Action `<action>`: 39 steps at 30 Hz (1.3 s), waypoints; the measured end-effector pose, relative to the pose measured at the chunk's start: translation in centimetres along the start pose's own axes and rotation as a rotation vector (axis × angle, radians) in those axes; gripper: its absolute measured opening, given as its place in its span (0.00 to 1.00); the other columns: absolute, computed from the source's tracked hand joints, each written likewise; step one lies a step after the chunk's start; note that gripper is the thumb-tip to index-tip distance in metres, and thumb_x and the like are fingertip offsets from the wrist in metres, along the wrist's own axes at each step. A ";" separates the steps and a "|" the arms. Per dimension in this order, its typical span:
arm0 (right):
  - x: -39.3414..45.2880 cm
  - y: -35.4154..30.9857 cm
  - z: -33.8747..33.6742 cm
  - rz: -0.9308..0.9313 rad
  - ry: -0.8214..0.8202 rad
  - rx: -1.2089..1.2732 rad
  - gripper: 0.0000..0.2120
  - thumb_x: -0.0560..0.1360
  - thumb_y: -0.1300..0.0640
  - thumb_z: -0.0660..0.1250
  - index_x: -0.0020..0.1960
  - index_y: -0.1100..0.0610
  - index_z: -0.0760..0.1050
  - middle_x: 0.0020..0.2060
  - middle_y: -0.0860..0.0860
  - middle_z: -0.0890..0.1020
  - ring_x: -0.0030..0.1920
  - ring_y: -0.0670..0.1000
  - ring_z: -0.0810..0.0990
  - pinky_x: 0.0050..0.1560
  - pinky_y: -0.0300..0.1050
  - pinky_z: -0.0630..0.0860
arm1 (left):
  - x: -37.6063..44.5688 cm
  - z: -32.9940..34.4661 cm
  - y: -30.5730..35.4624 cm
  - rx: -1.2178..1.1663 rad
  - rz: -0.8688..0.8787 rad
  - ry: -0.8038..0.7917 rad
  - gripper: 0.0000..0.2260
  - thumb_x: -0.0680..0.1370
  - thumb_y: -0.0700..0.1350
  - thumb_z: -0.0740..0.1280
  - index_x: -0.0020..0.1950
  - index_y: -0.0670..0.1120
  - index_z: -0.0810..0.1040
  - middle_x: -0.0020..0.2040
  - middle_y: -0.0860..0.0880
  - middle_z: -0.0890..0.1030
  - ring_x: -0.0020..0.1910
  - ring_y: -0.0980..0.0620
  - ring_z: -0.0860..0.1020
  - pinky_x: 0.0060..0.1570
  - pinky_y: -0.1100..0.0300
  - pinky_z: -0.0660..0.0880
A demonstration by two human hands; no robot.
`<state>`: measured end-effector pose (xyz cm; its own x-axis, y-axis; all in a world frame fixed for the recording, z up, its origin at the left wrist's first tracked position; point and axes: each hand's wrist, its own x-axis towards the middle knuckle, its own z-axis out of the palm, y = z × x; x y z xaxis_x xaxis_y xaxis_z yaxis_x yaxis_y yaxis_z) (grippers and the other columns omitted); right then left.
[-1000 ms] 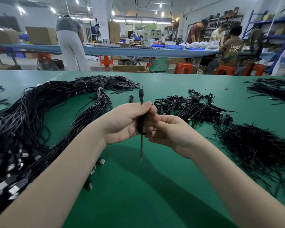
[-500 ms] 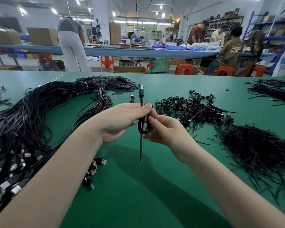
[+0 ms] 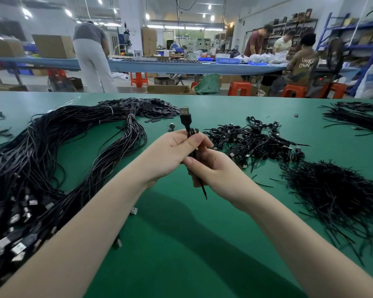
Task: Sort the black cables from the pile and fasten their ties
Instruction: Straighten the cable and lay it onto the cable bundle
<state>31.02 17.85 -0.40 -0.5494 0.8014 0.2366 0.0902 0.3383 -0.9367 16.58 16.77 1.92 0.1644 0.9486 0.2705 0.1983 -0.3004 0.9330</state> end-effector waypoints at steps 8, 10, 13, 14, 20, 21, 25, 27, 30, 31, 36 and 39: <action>0.2 0.7 1.2 -0.013 0.056 -0.285 0.10 0.82 0.52 0.51 0.43 0.47 0.64 0.32 0.46 0.69 0.28 0.44 0.65 0.32 0.44 0.66 | 0.4 1.2 -1.1 -0.017 0.026 0.066 0.11 0.77 0.54 0.63 0.42 0.52 0.83 0.34 0.61 0.77 0.35 0.61 0.76 0.39 0.67 0.75; 0.3 1.7 1.3 0.007 0.099 -0.437 0.10 0.82 0.53 0.50 0.44 0.52 0.64 0.33 0.48 0.71 0.29 0.46 0.68 0.33 0.45 0.65 | 0.6 1.9 -1.7 0.056 -0.021 0.110 0.12 0.81 0.49 0.61 0.43 0.53 0.82 0.30 0.63 0.77 0.32 0.64 0.74 0.40 0.67 0.73; 0.4 2.9 0.9 0.105 0.093 -0.519 0.12 0.83 0.54 0.49 0.45 0.58 0.65 0.35 0.50 0.71 0.36 0.53 0.69 0.38 0.47 0.66 | 0.5 2.0 -2.2 0.116 -0.223 0.066 0.13 0.82 0.51 0.58 0.48 0.54 0.81 0.31 0.63 0.79 0.34 0.66 0.76 0.47 0.62 0.73; 0.3 3.0 0.7 0.135 0.069 -0.483 0.12 0.83 0.55 0.49 0.46 0.59 0.65 0.35 0.50 0.70 0.35 0.52 0.68 0.38 0.46 0.66 | 0.4 1.7 -2.3 0.193 -0.268 0.054 0.15 0.82 0.54 0.57 0.48 0.52 0.82 0.34 0.60 0.80 0.35 0.64 0.77 0.47 0.62 0.73; 0.0 1.9 0.6 0.160 0.027 -0.390 0.12 0.83 0.56 0.49 0.42 0.57 0.63 0.35 0.53 0.69 0.34 0.50 0.64 0.32 0.44 0.61 | 0.4 1.9 -1.7 0.837 -0.060 0.216 0.23 0.80 0.56 0.58 0.33 0.42 0.75 0.28 0.47 0.75 0.29 0.50 0.72 0.28 0.62 0.65; -0.1 1.7 0.3 0.179 0.062 -0.376 0.12 0.82 0.57 0.49 0.41 0.56 0.63 0.35 0.53 0.69 0.35 0.50 0.65 0.32 0.44 0.60 | 0.3 1.8 -1.6 0.793 -0.058 0.195 0.22 0.80 0.57 0.58 0.37 0.42 0.77 0.32 0.45 0.79 0.33 0.47 0.75 0.32 0.62 0.70; -1.4 2.1 -1.9 0.341 0.085 -0.381 0.09 0.82 0.56 0.50 0.45 0.58 0.64 0.40 0.56 0.69 0.39 0.51 0.65 0.39 0.44 0.62 | -0.9 1.4 -0.7 0.761 0.114 0.093 0.12 0.80 0.54 0.60 0.60 0.54 0.79 0.57 0.52 0.80 0.59 0.52 0.76 0.60 0.62 0.70; -2.5 2.5 -2.6 0.290 -0.049 -0.522 0.10 0.82 0.57 0.51 0.45 0.59 0.64 0.40 0.57 0.70 0.39 0.50 0.65 0.40 0.46 0.63 | -1.0 2.2 -1.1 1.179 0.309 -0.068 0.21 0.81 0.52 0.60 0.74 0.55 0.65 0.75 0.52 0.65 0.73 0.51 0.62 0.72 0.57 0.58; -4.4 2.6 -3.2 0.198 -0.253 -0.721 0.10 0.83 0.56 0.50 0.46 0.59 0.65 0.40 0.55 0.71 0.40 0.51 0.68 0.44 0.48 0.67 | -1.9 3.4 -2.1 1.531 0.339 -0.249 0.18 0.82 0.56 0.55 0.72 0.58 0.64 0.72 0.56 0.66 0.73 0.53 0.63 0.72 0.52 0.51; -4.9 2.5 -3.4 0.193 -0.314 -0.755 0.10 0.83 0.56 0.50 0.46 0.59 0.64 0.40 0.54 0.71 0.40 0.52 0.68 0.45 0.48 0.67 | -2.4 3.7 -2.3 1.523 0.402 -0.269 0.15 0.82 0.55 0.55 0.67 0.57 0.69 0.65 0.57 0.73 0.67 0.55 0.71 0.71 0.53 0.54; -7.3 2.3 -4.0 0.206 -0.466 -0.753 0.12 0.84 0.54 0.49 0.47 0.58 0.65 0.40 0.52 0.72 0.40 0.51 0.67 0.44 0.46 0.66 | -4.1 4.9 -3.4 1.651 0.741 -0.337 0.10 0.74 0.56 0.67 0.37 0.52 0.77 0.30 0.55 0.77 0.27 0.54 0.77 0.38 0.64 0.75; -8.2 3.0 -4.1 0.115 -0.453 -1.046 0.11 0.83 0.50 0.47 0.46 0.54 0.62 0.42 0.50 0.74 0.38 0.51 0.66 0.45 0.48 0.63 | -5.0 5.8 -4.0 1.695 0.753 -0.285 0.11 0.74 0.55 0.66 0.34 0.51 0.76 0.28 0.55 0.75 0.24 0.54 0.74 0.28 0.63 0.70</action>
<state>39.19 14.30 -4.09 -0.7229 0.6745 -0.1499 0.6894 0.6893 -0.2226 20.59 12.60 -4.58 0.7612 0.5986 0.2495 0.6095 -0.5289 -0.5906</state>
